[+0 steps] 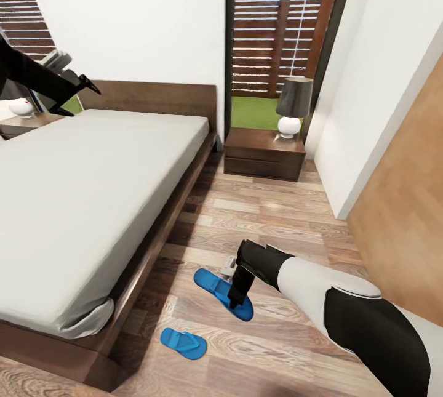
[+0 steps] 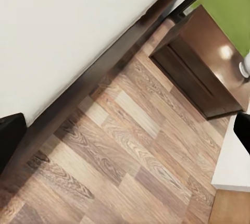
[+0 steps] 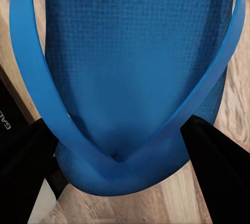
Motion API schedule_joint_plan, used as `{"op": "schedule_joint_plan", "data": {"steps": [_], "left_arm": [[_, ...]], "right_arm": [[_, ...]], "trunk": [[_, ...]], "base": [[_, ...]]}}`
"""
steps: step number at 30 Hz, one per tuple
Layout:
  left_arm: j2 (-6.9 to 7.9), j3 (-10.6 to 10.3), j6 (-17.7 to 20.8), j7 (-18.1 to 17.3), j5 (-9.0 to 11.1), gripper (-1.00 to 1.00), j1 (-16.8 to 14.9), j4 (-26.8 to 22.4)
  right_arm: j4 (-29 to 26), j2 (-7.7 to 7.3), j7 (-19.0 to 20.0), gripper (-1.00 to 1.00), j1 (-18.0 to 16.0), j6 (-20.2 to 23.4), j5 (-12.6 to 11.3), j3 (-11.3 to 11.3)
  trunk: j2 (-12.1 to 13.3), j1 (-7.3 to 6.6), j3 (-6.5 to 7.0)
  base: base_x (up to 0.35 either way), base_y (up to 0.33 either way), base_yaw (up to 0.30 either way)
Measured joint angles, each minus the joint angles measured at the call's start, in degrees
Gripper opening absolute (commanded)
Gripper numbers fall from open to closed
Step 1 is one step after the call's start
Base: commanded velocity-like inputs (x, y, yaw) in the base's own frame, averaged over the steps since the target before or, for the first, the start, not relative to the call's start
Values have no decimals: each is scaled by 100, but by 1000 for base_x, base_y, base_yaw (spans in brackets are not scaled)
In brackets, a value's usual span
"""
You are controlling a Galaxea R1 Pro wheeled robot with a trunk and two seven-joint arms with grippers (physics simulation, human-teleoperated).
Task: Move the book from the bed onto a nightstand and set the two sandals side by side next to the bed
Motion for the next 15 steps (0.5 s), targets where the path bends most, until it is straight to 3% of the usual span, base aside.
{"op": "schedule_joint_plan", "data": {"steps": [8,15], "left_arm": [[15,0,1,3,-7,100,1,0],[23,0,7,-5,-6,100,0,-7]], "right_arm": [[19,1,-26,-100,0,30,16,7],[20,0,-39,-100,0,12,23,24]], "trunk": [[0,0,0],[0,0,0]], "base": [[0,49,0],[0,148,0]]}}
